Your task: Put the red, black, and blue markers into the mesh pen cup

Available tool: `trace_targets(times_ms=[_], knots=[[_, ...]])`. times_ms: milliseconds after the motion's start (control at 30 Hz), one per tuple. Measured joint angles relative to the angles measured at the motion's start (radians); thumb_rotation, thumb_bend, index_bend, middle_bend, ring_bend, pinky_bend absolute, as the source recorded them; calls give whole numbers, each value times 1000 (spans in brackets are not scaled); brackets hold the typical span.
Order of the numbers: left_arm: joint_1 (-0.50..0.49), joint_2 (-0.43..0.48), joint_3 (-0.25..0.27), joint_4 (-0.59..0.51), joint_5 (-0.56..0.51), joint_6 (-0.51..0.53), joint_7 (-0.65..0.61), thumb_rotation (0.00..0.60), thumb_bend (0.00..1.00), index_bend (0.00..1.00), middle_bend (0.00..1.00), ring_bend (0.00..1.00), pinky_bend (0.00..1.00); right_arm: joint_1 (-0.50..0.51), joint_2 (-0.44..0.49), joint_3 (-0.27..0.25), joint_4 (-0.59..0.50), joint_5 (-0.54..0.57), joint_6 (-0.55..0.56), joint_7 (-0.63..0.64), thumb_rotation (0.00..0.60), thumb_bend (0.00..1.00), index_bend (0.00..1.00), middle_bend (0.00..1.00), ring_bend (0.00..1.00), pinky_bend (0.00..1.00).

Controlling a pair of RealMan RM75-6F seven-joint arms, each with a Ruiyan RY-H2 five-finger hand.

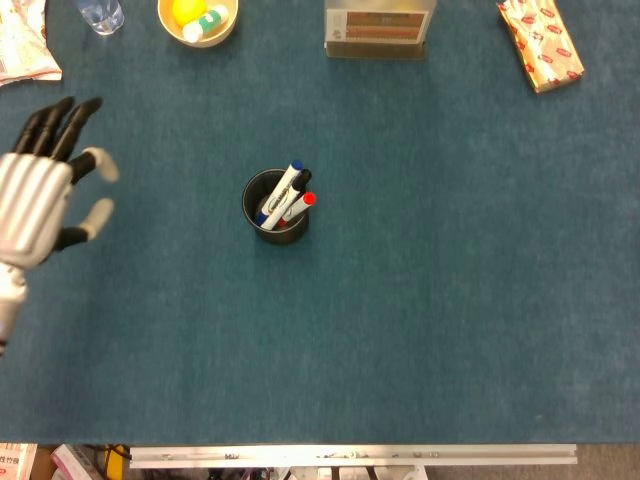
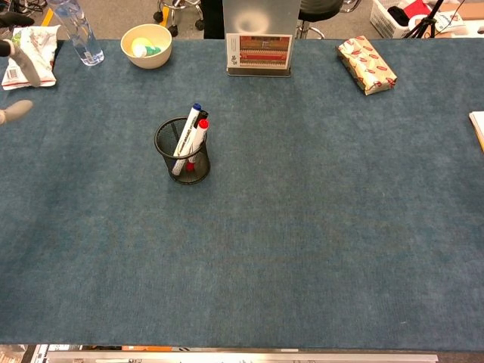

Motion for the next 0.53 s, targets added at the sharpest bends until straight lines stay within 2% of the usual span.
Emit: trace_targets(times_ms=[200,333,533], knots=[[106,39,64,81,91,172,167,600,315,476,227,69,189,-30,9,-10,-8,8,28,-28,600,0,144,175,126,301],[192,72,97,97,112,271,177,600,314,477,233,70,190,-53,14,-18,-23,7,53,-56,600,0,144,175,126,301],[253,101,106,82,110,348,142,600,315,482,239,71,192,-60,15,-18,-23,17,52,-46,600,0,144,175,126,301]])
